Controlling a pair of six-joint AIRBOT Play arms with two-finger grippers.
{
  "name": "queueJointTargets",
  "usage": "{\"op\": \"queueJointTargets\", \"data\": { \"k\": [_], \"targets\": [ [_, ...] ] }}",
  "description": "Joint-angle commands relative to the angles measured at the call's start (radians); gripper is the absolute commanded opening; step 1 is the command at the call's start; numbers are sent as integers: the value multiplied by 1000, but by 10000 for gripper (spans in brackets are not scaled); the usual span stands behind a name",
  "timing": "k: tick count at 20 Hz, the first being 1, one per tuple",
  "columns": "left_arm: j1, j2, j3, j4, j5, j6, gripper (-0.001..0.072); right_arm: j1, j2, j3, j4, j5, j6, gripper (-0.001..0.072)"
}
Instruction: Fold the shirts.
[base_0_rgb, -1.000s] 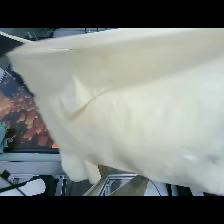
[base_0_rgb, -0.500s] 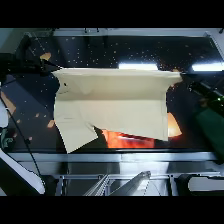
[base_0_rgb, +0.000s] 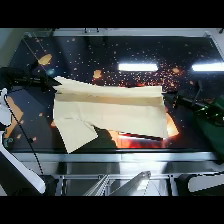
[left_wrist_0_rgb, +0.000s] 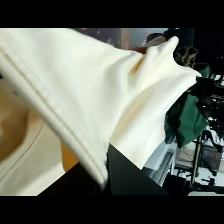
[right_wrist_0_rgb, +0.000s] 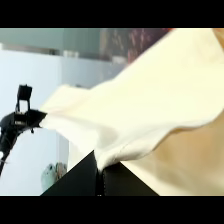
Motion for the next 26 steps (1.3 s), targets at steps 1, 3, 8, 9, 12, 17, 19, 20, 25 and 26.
{"op": "queueJointTargets", "data": {
  "k": [1,3,8,9,12,17,19,20,25,26],
  "targets": [
    [-16,-3,-6,110,-16,-31,4,16,-4,-69,-35,-18,-7,15],
    [-39,-3,-6,131,-40,-26,4,21,-4,-71,-35,-19,-7,15],
    [-71,-3,-4,171,-64,-2,4,23,-4,-71,-35,-27,3,15],
    [-71,-3,-4,186,-72,-3,4,23,-4,-71,-34,-28,3,15],
    [-68,-3,14,179,-101,-2,4,22,-3,-71,35,-28,-29,15],
    [-74,-3,80,183,-143,-2,5,31,-4,-67,50,-39,-37,17],
    [-74,-3,58,186,-144,-2,5,38,-4,-67,19,-46,-25,17],
    [-74,-3,45,199,-145,-2,5,40,-4,-67,-3,-51,-14,16],
    [-73,-3,30,233,-88,-3,217,47,-3,-66,-23,-40,5,18],
    [-67,-3,43,234,-59,-7,299,39,3,-66,-30,-39,27,51]
  ]
}}
